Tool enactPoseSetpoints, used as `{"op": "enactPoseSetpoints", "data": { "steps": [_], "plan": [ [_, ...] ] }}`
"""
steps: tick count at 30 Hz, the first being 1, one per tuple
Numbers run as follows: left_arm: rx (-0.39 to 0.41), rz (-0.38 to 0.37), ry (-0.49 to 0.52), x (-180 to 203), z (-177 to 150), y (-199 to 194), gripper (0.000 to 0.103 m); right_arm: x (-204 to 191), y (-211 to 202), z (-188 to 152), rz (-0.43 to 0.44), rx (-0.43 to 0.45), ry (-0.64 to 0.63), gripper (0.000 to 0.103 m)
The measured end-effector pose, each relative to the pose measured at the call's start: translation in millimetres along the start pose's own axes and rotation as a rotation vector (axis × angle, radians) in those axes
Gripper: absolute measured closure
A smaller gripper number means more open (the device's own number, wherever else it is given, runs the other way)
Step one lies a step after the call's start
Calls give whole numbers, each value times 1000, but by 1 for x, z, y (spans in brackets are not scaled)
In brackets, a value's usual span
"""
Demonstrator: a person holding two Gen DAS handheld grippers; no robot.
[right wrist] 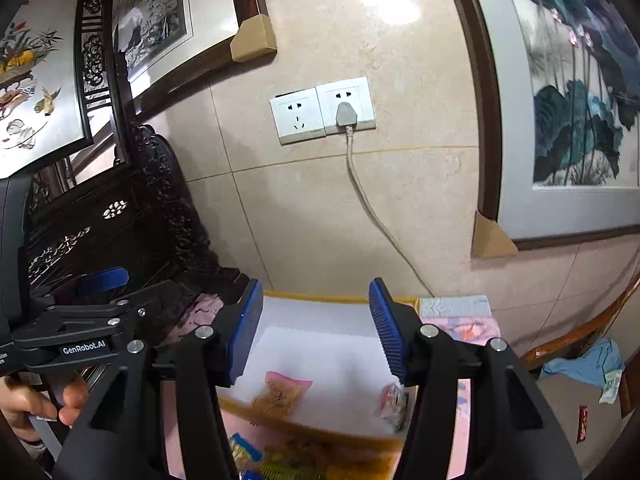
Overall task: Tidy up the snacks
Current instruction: 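Carry both snacks over the yellow box and open both tools to drop them, then grasp the clear bread bag with yellow label using the right tool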
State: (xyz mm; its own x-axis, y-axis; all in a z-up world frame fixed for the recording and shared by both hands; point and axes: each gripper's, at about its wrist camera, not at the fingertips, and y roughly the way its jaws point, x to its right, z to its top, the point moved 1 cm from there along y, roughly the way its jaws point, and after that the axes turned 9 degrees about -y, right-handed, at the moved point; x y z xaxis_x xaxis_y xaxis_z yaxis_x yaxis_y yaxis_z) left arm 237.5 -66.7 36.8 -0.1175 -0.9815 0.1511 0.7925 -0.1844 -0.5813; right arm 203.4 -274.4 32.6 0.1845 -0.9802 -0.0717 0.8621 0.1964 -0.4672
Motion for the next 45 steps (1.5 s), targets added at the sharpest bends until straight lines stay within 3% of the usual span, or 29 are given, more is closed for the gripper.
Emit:
{"op": "enactPoseSetpoints", "data": {
  "steps": [7,14,19,22,31,40,45],
  "plan": [
    [-79,1,1,-9,-63,-25,5,-1,-31,-59,-9,-118,-25,47],
    [-196,-16,-85,-29,-137,-52,5,6,-55,-174,-4,-358,14,47],
    [-281,17,-84,-40,-181,-65,5,9,-47,-242,-1,-520,45,49],
    [-317,36,-91,-46,-198,-72,5,6,-37,-265,20,-578,51,49],
    [-347,50,-94,-49,-208,-76,5,-1,-4,-297,44,-673,-14,49],
    [-429,-22,-53,-14,-210,-42,5,8,-25,-304,58,-608,61,56],
    [-501,-93,44,26,-229,-7,5,16,-56,-304,35,-562,156,56]
  ]
}}
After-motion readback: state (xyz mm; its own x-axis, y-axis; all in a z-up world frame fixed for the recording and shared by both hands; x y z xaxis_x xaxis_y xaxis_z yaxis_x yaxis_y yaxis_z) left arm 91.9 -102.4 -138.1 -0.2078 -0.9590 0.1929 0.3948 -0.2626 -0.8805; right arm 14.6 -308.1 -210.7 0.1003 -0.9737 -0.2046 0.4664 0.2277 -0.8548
